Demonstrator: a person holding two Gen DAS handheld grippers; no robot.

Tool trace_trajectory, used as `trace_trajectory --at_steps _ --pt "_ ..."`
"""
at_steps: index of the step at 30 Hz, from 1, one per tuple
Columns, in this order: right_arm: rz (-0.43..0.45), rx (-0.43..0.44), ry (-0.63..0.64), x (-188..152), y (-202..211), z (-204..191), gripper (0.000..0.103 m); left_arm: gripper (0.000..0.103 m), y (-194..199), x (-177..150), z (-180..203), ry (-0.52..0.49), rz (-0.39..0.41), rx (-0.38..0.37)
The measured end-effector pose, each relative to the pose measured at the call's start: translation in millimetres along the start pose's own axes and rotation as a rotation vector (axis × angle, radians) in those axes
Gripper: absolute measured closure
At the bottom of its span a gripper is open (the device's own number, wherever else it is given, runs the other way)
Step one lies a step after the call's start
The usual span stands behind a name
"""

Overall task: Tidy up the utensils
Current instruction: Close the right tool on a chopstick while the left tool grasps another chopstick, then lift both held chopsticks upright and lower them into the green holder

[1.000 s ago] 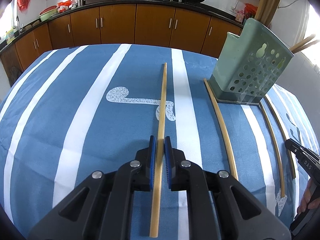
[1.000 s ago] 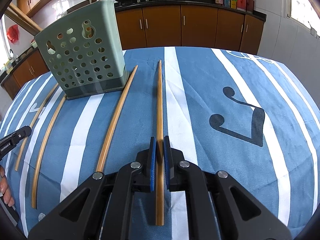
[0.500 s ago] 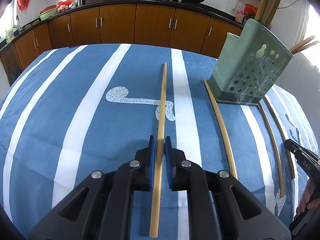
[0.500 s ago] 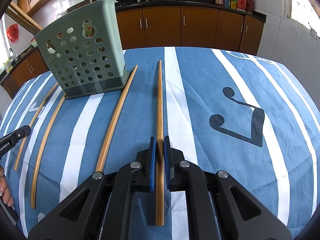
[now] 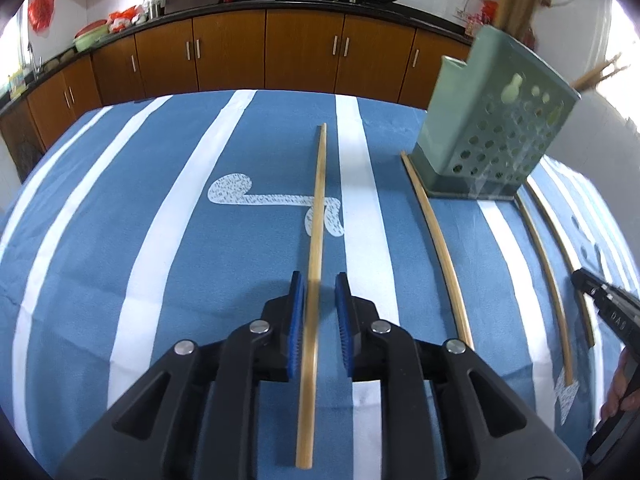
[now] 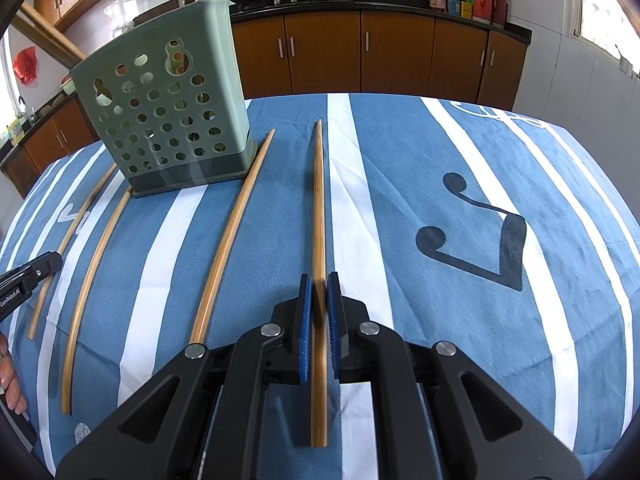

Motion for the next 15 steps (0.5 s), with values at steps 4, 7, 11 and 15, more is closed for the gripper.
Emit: trace_trajectory --at_steps 4,7,11,15 --pt "-0.001 0.008 -0.001 -6 3 1 0.094 0.083 3 -7 2 -0.013 -0.003 0.020" --pt "-0.001 0.011 0.000 -9 4 1 0.094 0.083 5 -11 2 -0.017 -0.004 0.032" --pt "-0.002 0.016 0.004 -10 5 2 0.095 0.089 7 -14 1 -0.022 -0.005 0.044" --pt "0.007 0.034 -0.016 -10 11 6 0.095 0.095 10 -16 -3 -0.017 -0.015 0.042"
Point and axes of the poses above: each gripper's, at about its wrist camera, not at the fingertips, and y roughly against the way its jaws point, z to its right, x to its top, the point moved 5 cm from there along -y, roughly the way its jaws point, and after that the axes turned 12 degrees about -z, right-handed, at the moved point
